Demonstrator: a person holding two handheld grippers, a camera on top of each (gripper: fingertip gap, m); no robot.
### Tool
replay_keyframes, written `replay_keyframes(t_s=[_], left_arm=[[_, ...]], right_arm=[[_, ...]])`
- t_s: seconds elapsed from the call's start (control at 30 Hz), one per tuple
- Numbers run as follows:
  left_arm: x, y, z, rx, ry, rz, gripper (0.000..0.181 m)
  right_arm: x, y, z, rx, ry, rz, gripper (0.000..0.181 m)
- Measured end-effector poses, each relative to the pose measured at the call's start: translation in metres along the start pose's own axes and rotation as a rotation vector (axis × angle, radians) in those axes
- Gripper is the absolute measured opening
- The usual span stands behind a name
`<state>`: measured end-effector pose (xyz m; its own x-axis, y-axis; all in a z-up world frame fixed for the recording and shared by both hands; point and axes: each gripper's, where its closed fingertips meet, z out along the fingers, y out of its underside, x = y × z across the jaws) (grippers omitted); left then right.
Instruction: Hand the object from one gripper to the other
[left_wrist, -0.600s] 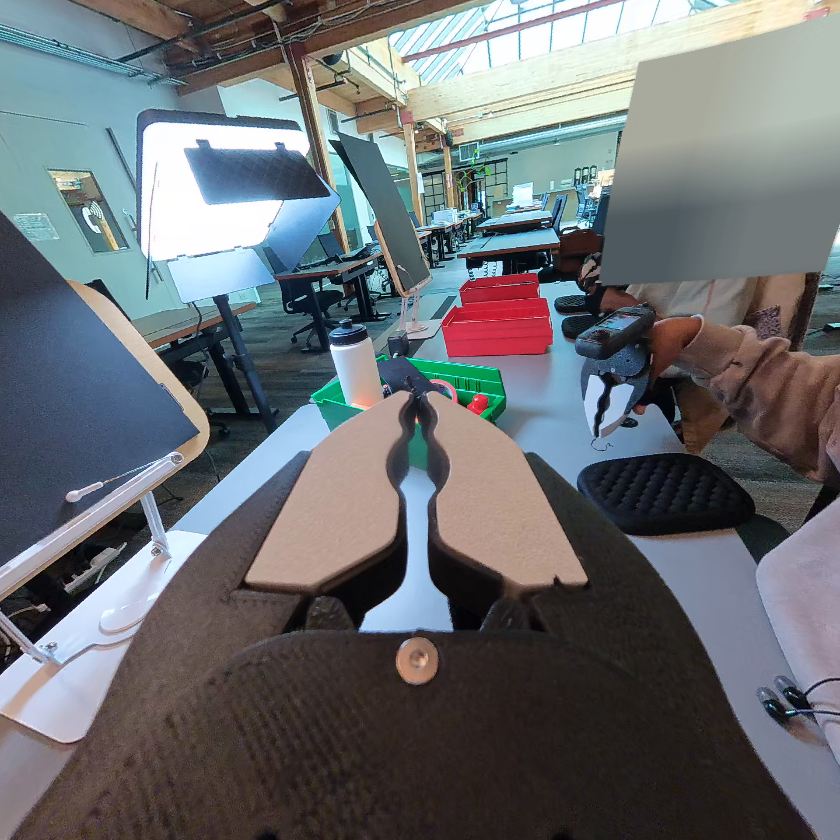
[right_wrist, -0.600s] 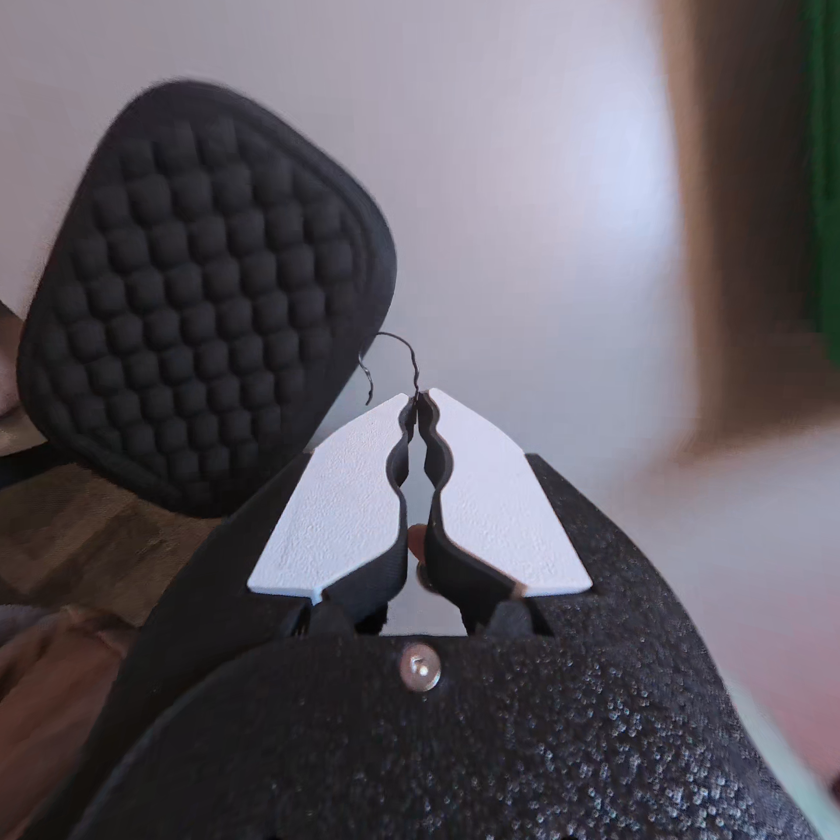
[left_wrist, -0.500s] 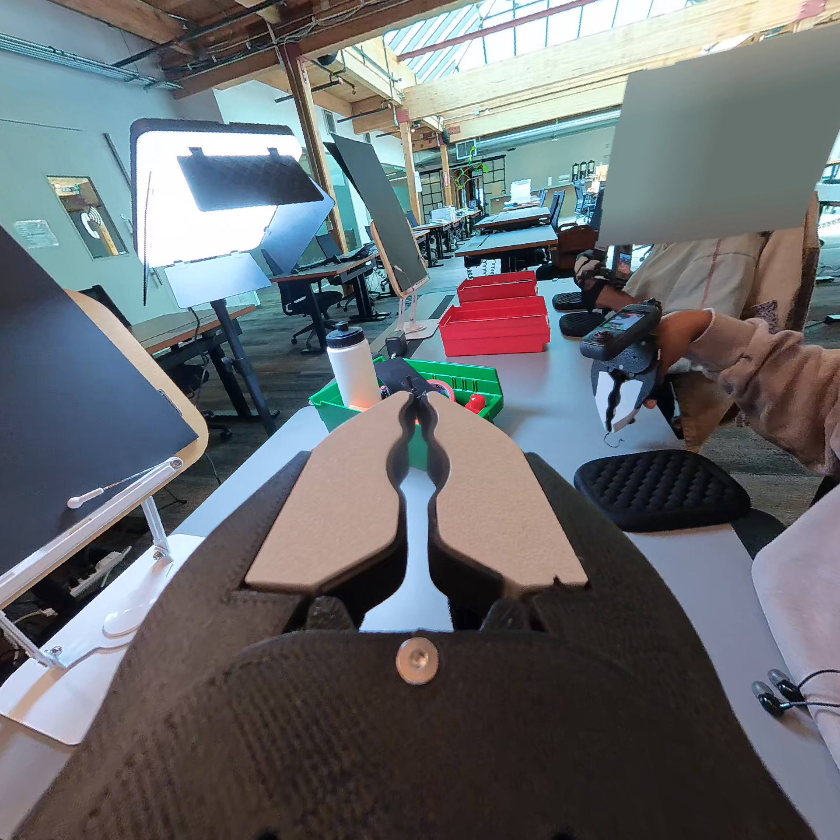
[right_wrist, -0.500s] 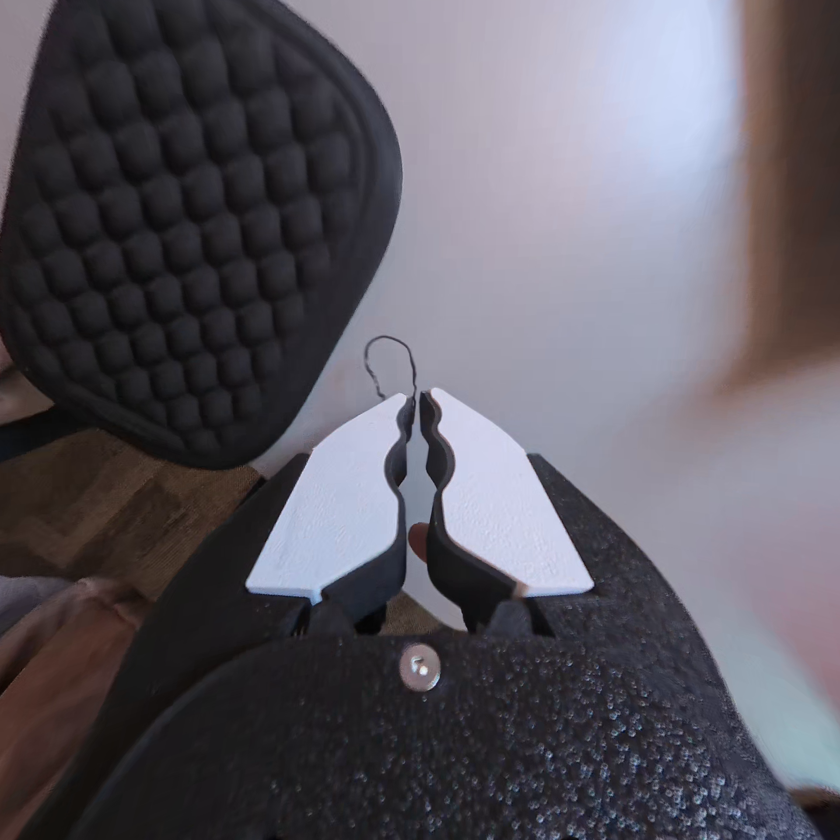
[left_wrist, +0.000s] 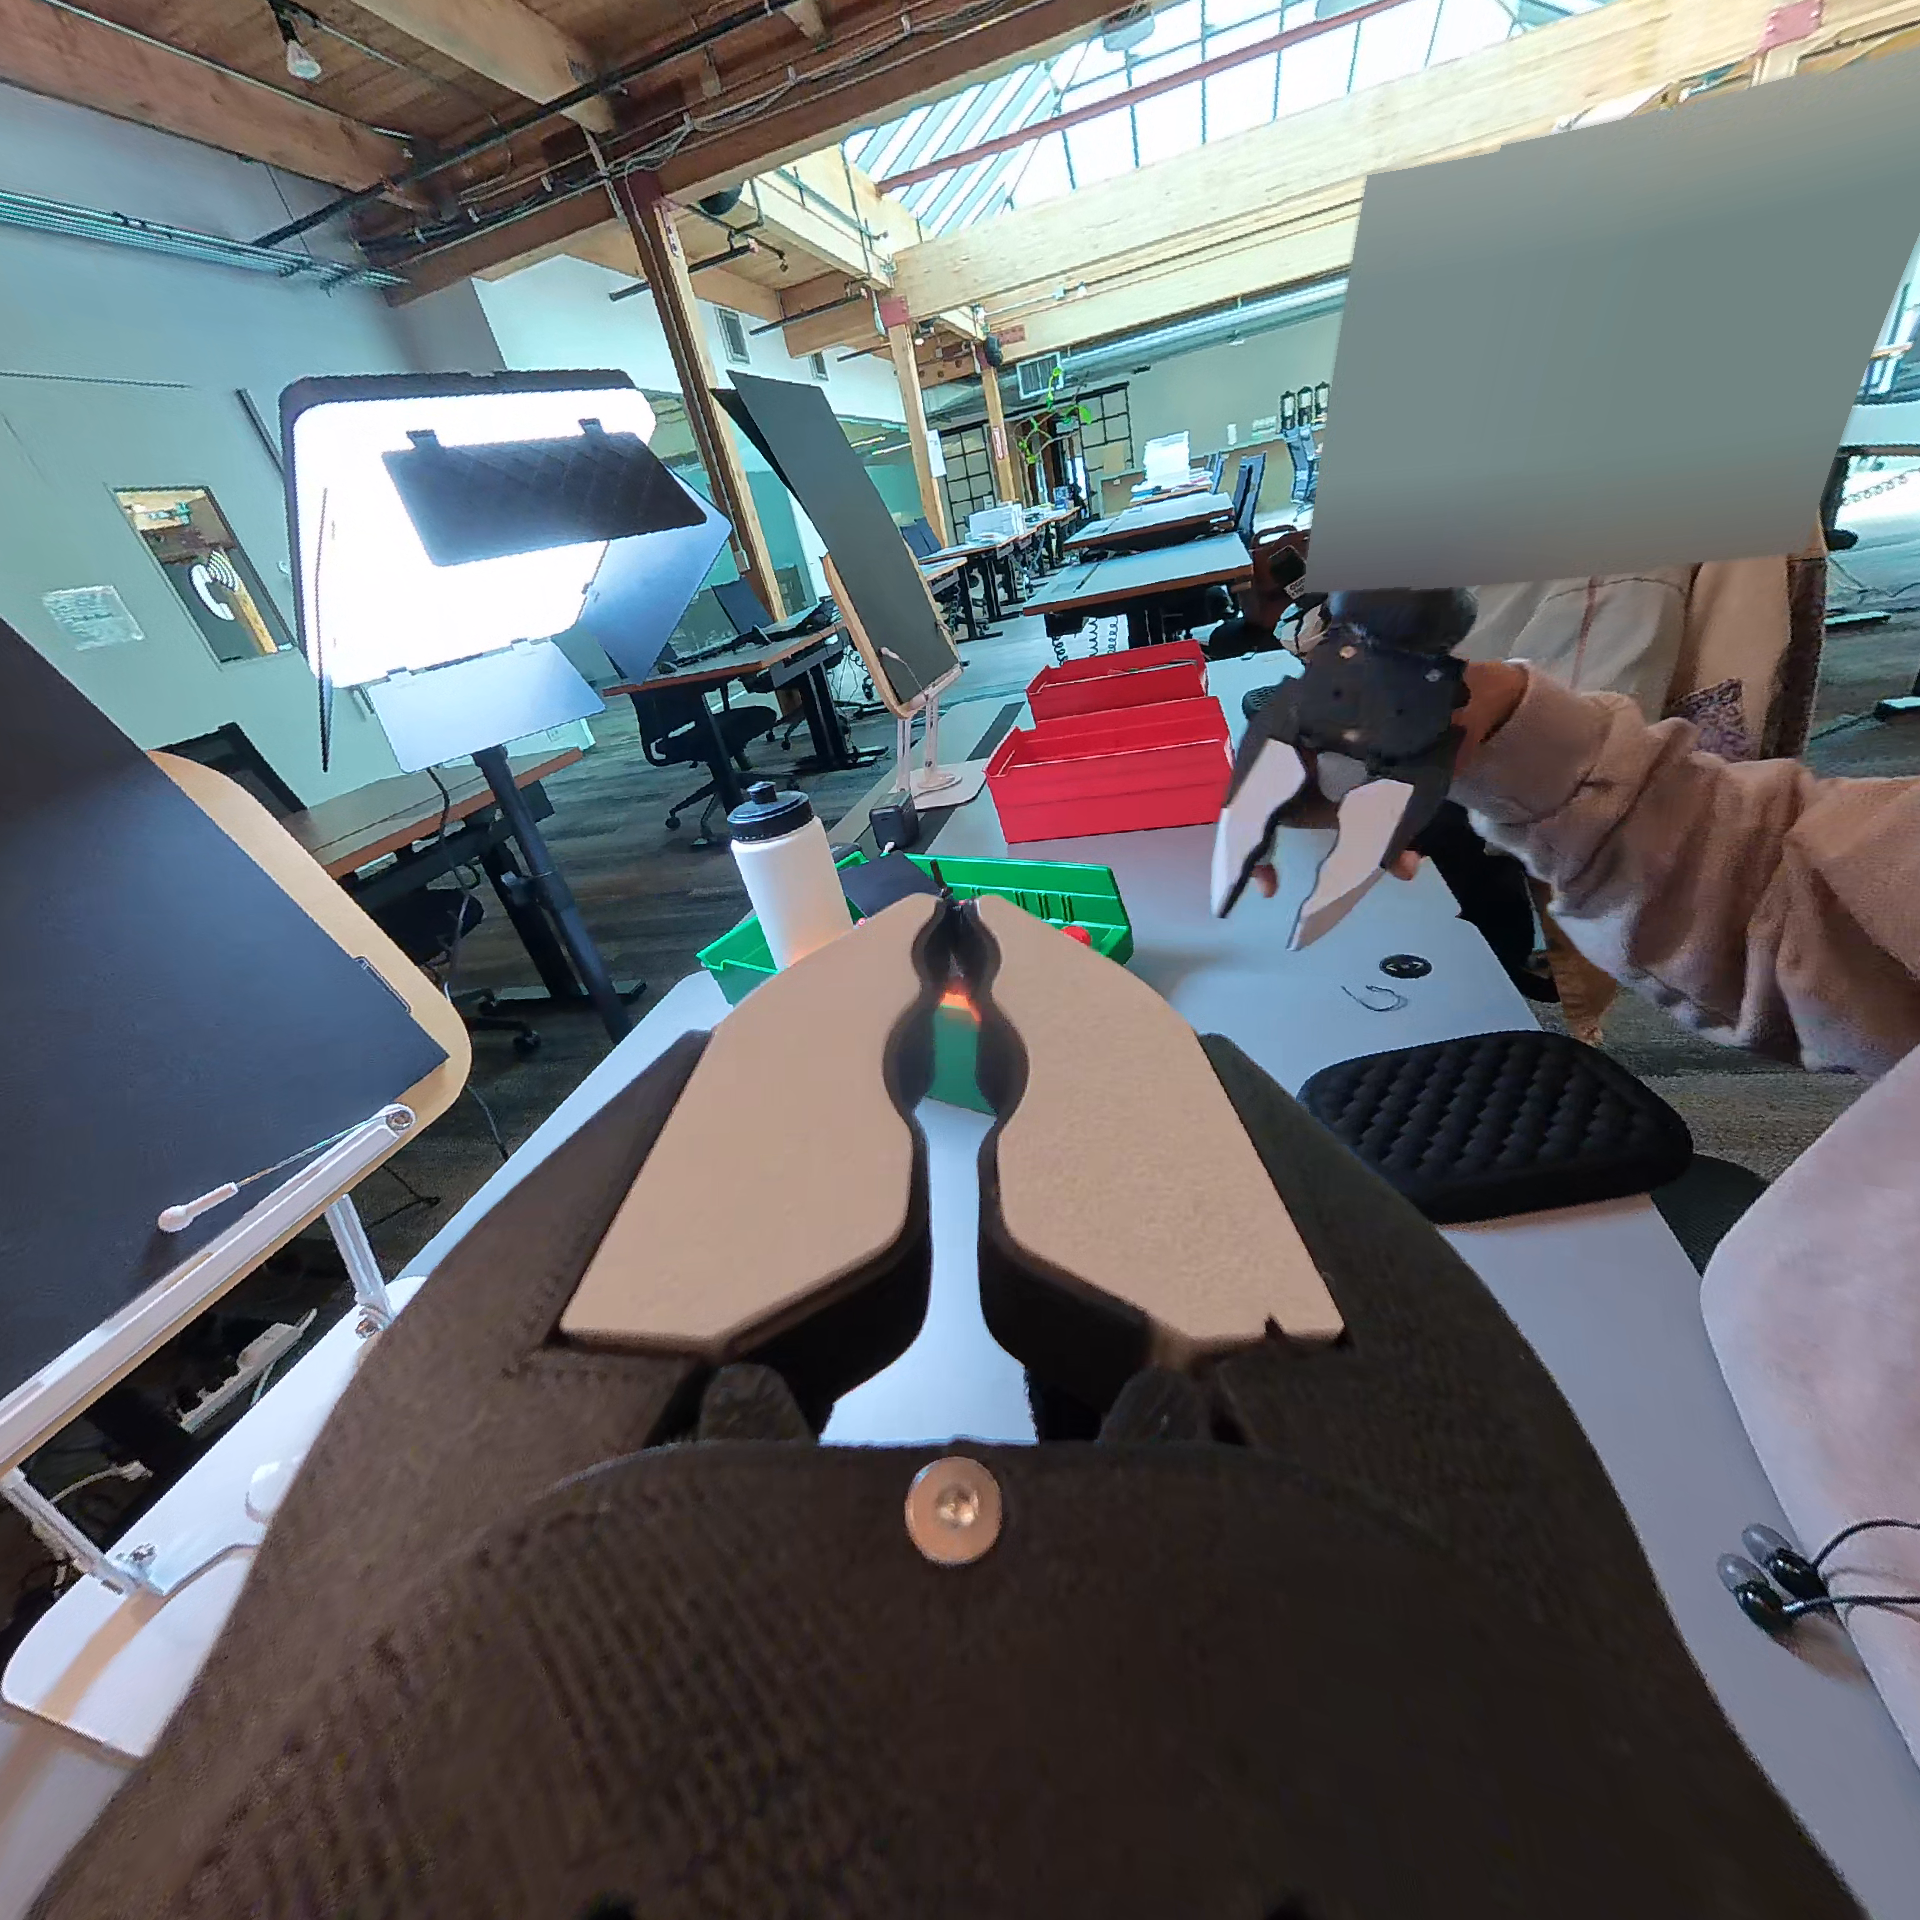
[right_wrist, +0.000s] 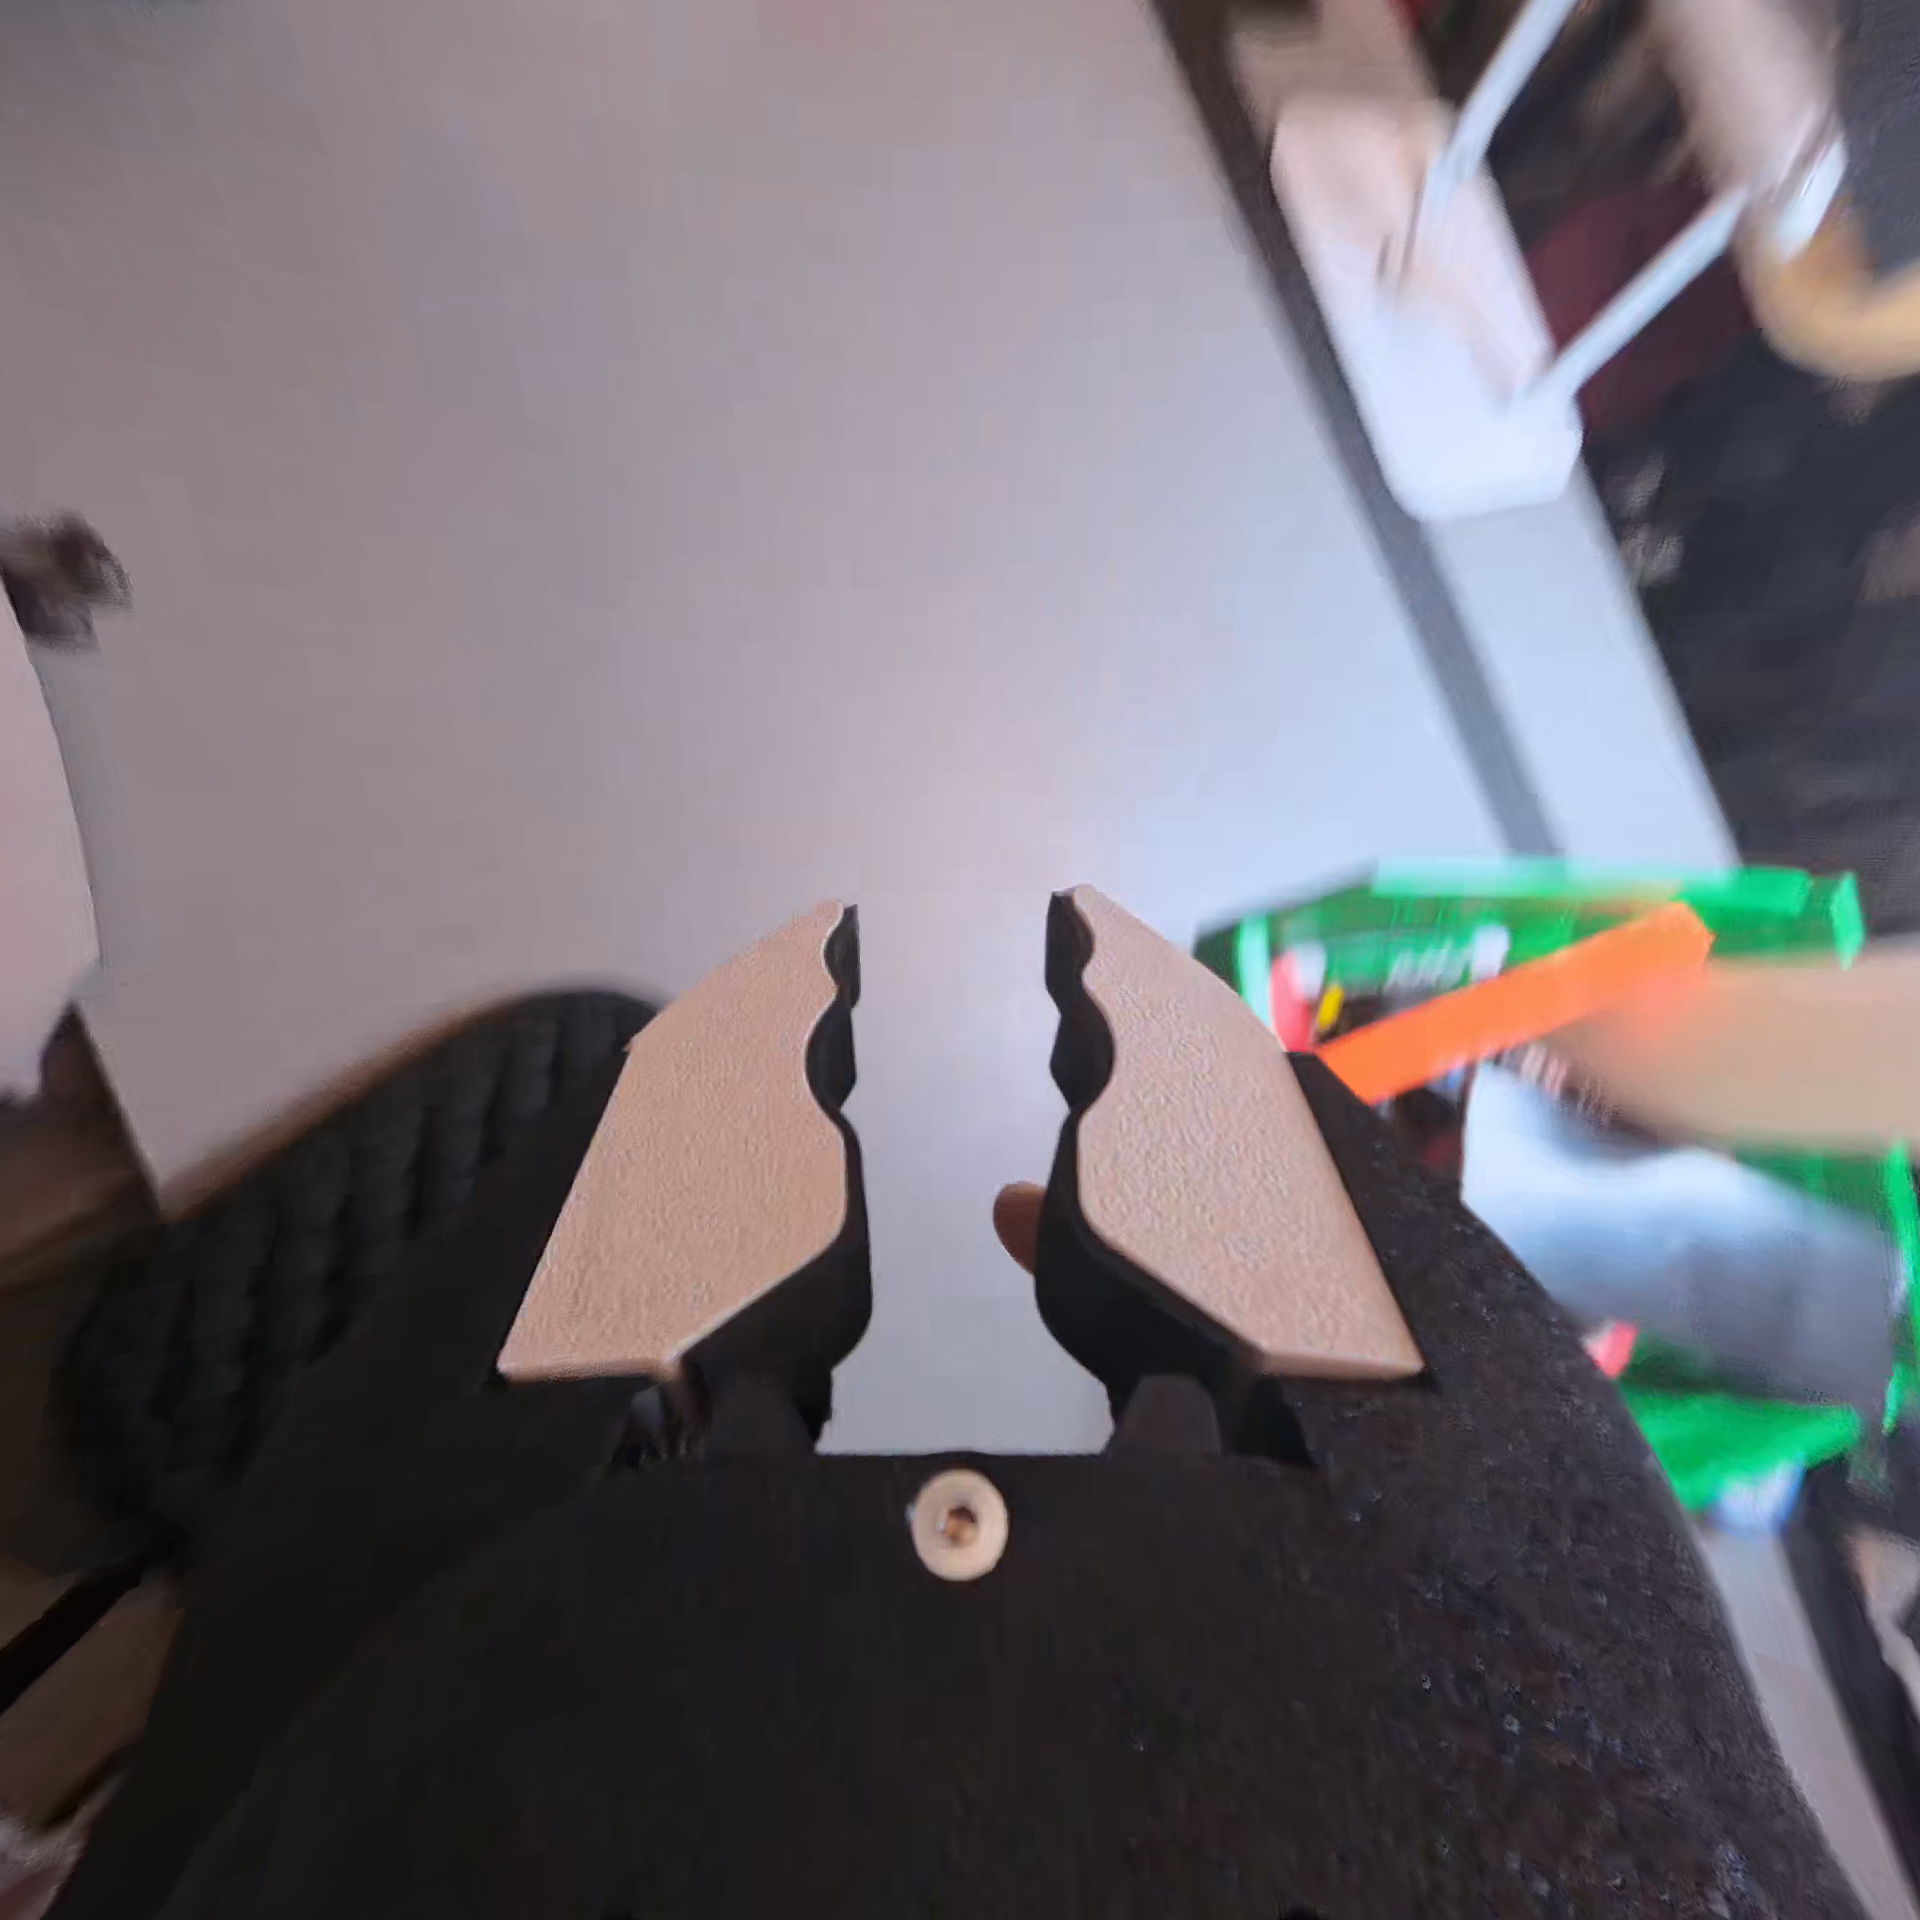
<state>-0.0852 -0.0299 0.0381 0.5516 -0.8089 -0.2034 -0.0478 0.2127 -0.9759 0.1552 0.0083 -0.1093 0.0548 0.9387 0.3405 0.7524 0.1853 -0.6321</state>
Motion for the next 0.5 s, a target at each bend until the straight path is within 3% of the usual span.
replay_keyframes(t_s=[0.03, 0.17, 0.23, 0.37, 0.5], left_arm=[[0.002, -0.001, 0.001, 0.016, 0.009, 0.000, 0.002], [0.012, -0.004, 0.005, 0.084, 0.084, -0.029, 0.002], [0.014, 0.001, 0.008, 0.069, 0.099, -0.044, 0.002], [0.014, 0.005, 0.008, 0.067, 0.106, -0.037, 0.002], [0.010, 0.008, 0.006, 0.070, 0.112, -0.044, 0.002]], right_arm=[[0.004, -0.032, 0.006, 0.097, 0.002, -0.029, 0.035], [0.016, -0.159, 0.025, 0.459, 0.009, -0.032, 0.034], [0.011, -0.204, 0.038, 0.558, -0.059, -0.028, 0.032], [-0.002, -0.250, 0.061, 0.664, -0.172, -0.010, 0.032], [-0.008, -0.264, 0.058, 0.849, -0.318, 0.125, 0.023]])
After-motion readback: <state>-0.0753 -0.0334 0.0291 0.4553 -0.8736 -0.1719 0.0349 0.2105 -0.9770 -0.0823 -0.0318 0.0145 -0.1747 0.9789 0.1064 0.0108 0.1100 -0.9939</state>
